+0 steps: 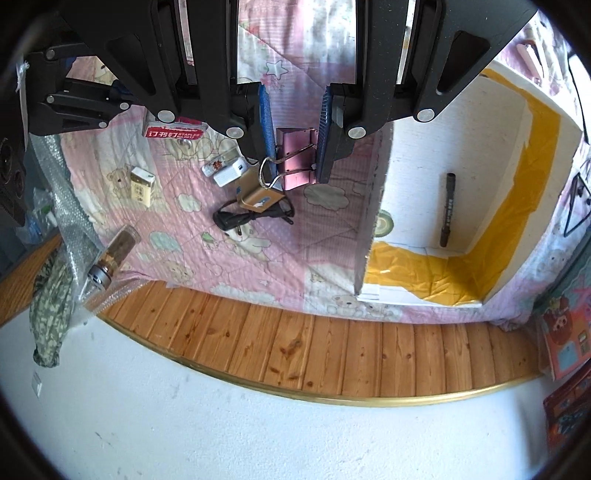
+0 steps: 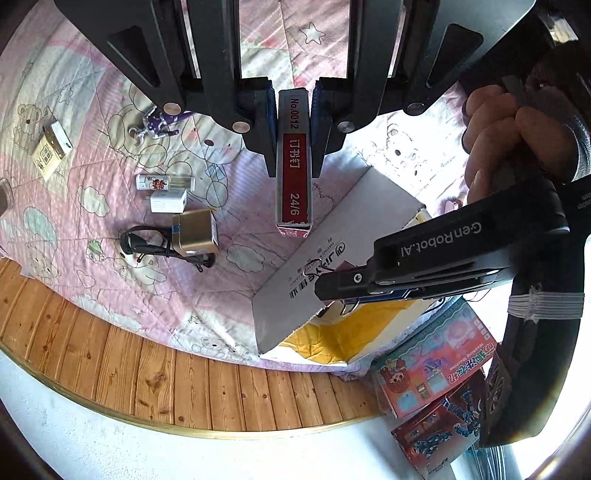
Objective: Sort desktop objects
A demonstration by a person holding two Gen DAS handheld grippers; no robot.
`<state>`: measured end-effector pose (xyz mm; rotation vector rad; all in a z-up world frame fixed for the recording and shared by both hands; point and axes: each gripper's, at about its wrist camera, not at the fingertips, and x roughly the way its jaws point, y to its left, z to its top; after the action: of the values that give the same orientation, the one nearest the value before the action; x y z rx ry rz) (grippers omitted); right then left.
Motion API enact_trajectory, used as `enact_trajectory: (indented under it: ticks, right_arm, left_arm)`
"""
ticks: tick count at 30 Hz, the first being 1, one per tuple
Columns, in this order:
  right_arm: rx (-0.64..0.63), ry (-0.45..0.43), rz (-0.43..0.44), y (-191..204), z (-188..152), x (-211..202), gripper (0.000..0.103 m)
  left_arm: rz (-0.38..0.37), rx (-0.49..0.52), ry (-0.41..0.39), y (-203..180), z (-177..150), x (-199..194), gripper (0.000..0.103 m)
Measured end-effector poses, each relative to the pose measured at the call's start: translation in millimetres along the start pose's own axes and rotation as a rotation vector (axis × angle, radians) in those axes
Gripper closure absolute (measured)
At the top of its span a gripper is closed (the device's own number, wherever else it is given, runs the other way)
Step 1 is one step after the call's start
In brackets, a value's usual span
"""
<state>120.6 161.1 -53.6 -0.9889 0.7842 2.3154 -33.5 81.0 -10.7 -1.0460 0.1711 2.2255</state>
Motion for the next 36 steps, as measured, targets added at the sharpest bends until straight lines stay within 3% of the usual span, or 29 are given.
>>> enact_trajectory:
  ticks: [19, 36]
  right_arm:
    - [-0.038, -0.073, 0.011, 47, 34, -2, 0.088]
    - [-0.070, -0.077, 0.000, 72, 51, 14, 0.088]
  left_arm:
    - [0.060, -0.062, -0.061, 60, 7, -47, 0.082]
    - [0.046, -0.139, -0.057, 99, 10, -40, 0.082]
